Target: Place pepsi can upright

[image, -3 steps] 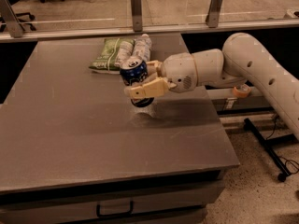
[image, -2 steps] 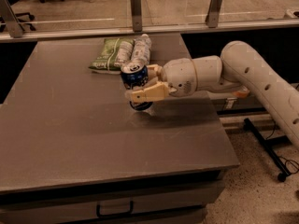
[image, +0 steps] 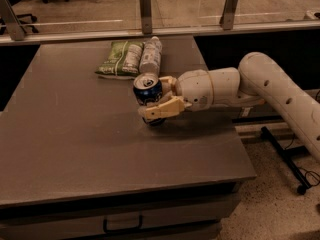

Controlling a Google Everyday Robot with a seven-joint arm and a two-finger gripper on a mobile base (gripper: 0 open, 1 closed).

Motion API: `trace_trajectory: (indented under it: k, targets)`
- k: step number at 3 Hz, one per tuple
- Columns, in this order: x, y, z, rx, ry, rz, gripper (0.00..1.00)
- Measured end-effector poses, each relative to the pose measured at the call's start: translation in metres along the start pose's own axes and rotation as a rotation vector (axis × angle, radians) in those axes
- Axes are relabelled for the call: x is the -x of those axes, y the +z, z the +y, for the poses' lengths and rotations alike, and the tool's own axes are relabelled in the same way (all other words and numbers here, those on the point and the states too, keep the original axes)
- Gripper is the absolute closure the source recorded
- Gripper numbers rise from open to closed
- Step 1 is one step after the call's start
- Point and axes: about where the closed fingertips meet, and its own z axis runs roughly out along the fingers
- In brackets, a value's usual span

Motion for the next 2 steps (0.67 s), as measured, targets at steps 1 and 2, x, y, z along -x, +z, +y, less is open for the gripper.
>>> trace_trajectory:
  k: [1,2]
  targets:
    - [-0.0087,-0.0008,0.0005,-0.008,0.008,0.006,0.12]
    - [-0.0141,-0.0012,0.0005,-0.015,0.018,0.012,0.0]
